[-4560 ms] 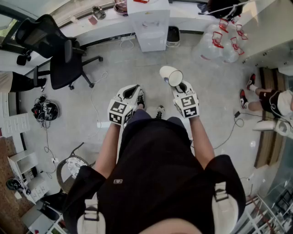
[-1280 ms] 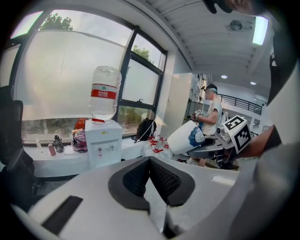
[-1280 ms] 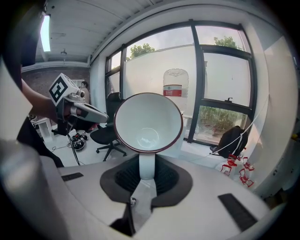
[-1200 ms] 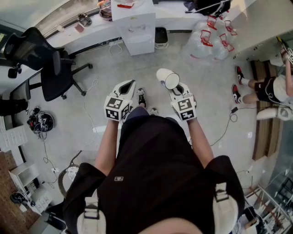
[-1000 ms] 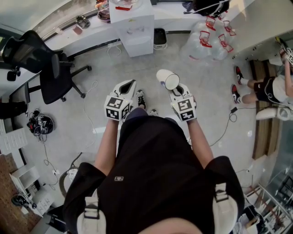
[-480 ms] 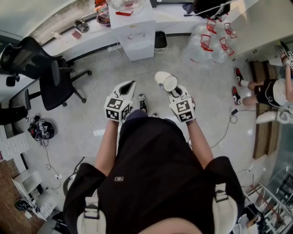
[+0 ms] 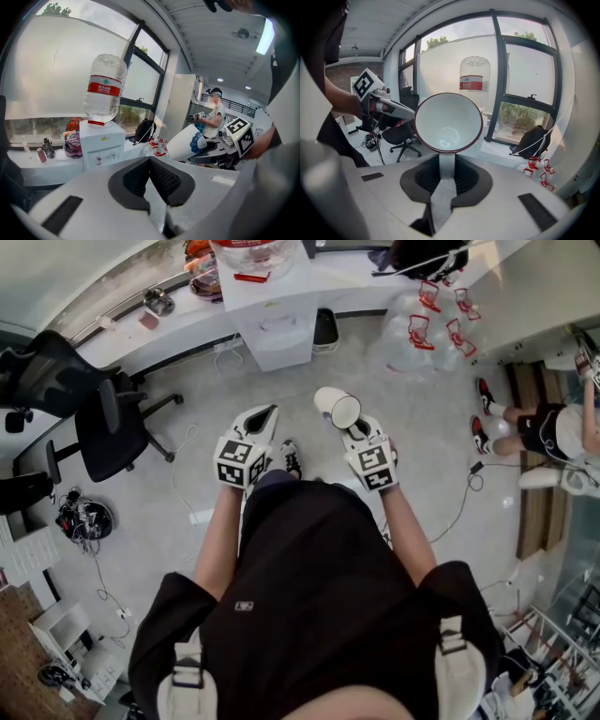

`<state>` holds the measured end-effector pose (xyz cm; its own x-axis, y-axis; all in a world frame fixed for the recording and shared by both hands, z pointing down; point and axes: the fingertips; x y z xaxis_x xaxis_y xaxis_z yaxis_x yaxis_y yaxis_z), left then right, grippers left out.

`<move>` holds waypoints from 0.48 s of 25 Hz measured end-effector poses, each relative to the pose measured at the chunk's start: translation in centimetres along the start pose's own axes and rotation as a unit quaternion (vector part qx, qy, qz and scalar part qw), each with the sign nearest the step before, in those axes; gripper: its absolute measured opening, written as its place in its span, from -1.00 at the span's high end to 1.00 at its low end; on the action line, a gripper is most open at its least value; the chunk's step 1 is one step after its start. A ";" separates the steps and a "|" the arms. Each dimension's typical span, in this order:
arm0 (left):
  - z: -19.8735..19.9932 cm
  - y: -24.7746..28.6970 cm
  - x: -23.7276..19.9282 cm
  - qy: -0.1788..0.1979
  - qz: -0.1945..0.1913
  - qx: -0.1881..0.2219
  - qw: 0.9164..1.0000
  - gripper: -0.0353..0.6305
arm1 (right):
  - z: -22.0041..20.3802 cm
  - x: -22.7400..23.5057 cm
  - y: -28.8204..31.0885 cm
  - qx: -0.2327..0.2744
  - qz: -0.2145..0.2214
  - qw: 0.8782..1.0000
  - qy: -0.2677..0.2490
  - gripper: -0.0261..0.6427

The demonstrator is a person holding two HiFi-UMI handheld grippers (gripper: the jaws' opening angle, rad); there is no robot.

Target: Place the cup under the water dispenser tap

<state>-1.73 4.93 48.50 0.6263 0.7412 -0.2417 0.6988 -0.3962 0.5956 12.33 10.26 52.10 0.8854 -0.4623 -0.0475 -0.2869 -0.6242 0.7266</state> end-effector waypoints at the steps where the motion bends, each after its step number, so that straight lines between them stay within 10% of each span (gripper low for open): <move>1: 0.1 0.1 -0.4 0.000 -0.002 0.000 1.000 0.89 | 0.3 0.1 0.2 -0.001 -0.002 1.000 0.001 0.80; 12: 2.1 1.3 -4.8 0.009 -0.015 0.006 1.000 0.89 | 3.1 0.9 3.1 -0.004 -0.019 1.000 0.007 0.80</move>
<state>-3.17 -0.28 48.85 0.5987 0.7623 -0.2460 0.7211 -0.3793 0.5797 11.07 5.91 52.18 0.9008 -0.4294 -0.0656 -0.2499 -0.6359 0.7302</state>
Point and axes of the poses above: the fingertips, and each gripper's own axes: y forward along the fingers, x to its right, z out of its top, and after that the axes turned 11 degrees about -x, right-handed
